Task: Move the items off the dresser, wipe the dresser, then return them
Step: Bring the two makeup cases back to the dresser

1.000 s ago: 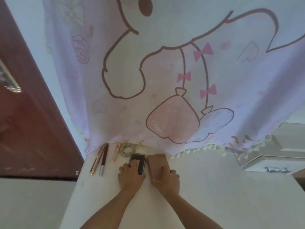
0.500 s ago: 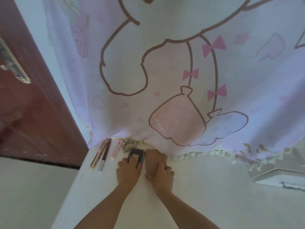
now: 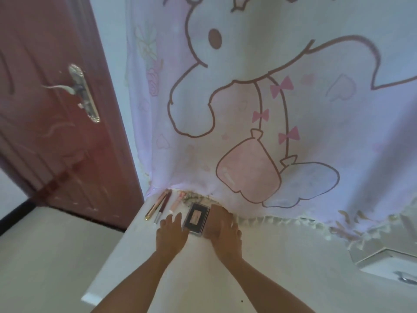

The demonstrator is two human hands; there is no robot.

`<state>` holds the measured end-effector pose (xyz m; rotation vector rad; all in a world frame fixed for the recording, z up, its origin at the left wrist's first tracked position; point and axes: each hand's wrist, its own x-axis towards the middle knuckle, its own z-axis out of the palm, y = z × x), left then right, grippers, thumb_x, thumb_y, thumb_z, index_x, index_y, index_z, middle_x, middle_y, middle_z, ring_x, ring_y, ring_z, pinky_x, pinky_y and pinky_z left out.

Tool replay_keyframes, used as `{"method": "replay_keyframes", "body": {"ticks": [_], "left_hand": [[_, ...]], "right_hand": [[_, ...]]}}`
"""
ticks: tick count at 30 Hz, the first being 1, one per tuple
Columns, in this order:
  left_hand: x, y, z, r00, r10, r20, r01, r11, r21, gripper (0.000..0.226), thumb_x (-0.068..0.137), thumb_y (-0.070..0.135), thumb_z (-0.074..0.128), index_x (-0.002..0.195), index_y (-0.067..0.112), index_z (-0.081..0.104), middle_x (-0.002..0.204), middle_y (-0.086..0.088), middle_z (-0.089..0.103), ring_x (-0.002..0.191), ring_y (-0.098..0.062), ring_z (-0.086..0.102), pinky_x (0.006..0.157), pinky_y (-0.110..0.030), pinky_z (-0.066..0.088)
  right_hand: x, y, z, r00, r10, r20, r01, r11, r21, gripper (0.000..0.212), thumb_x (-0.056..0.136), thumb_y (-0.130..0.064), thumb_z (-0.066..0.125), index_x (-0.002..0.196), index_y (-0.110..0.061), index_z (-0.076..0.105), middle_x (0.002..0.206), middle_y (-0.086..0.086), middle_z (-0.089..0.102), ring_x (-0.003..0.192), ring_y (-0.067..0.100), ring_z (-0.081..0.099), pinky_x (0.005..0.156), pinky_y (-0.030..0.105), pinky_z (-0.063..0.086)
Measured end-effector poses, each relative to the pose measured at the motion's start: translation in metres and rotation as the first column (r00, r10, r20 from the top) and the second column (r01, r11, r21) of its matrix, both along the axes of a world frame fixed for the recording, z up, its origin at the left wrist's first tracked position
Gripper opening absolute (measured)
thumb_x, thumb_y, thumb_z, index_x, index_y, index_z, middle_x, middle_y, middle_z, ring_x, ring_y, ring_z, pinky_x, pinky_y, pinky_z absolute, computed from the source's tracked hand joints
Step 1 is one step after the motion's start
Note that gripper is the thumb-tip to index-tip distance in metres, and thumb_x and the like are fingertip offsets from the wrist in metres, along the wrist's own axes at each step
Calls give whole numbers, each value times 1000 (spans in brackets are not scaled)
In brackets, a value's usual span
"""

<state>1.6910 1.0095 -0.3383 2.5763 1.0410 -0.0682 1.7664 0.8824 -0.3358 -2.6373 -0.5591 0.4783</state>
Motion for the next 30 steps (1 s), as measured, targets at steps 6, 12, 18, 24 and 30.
{"method": "replay_keyframes", "body": {"ticks": [6,12,18,24,30], "left_hand": [[-30,-9,23,992,109,57,-110,994,19,50,96,32,36,143,18,25,147,-7,30,132,-25,33,106,-35,33],[-91,-9,40,980,191,47,-196,974,113,52,96,34,37,144,18,24,146,-4,31,131,-24,31,105,-34,31],[-170,-1,60,950,307,64,-313,942,121,53,95,32,36,145,18,22,149,-5,26,135,-24,24,108,-36,27],[-300,1,93,880,446,167,-468,873,135,53,97,33,35,146,19,21,150,-3,25,137,-23,21,111,-35,24],[-510,-21,120,709,670,219,-703,695,150,54,97,34,37,146,20,20,152,-3,23,140,-24,17,114,-39,21]], "right_hand": [[-13,-9,15,983,128,134,-128,992,-14,59,92,-24,45,144,-22,18,148,11,21,128,27,33,98,33,39],[-39,4,35,883,354,308,-343,935,-91,58,84,-29,57,136,-14,35,139,16,37,128,31,38,102,36,35],[-95,27,56,767,553,326,-541,830,-134,55,95,-37,42,144,-19,24,153,15,15,142,30,14,113,39,22],[-196,59,84,655,655,378,-674,732,-102,55,94,-37,43,144,-21,25,153,15,14,141,28,14,112,36,23],[-369,91,121,456,775,437,-854,520,-31,56,92,-34,47,143,-21,28,154,9,13,142,25,11,111,34,20]]}}
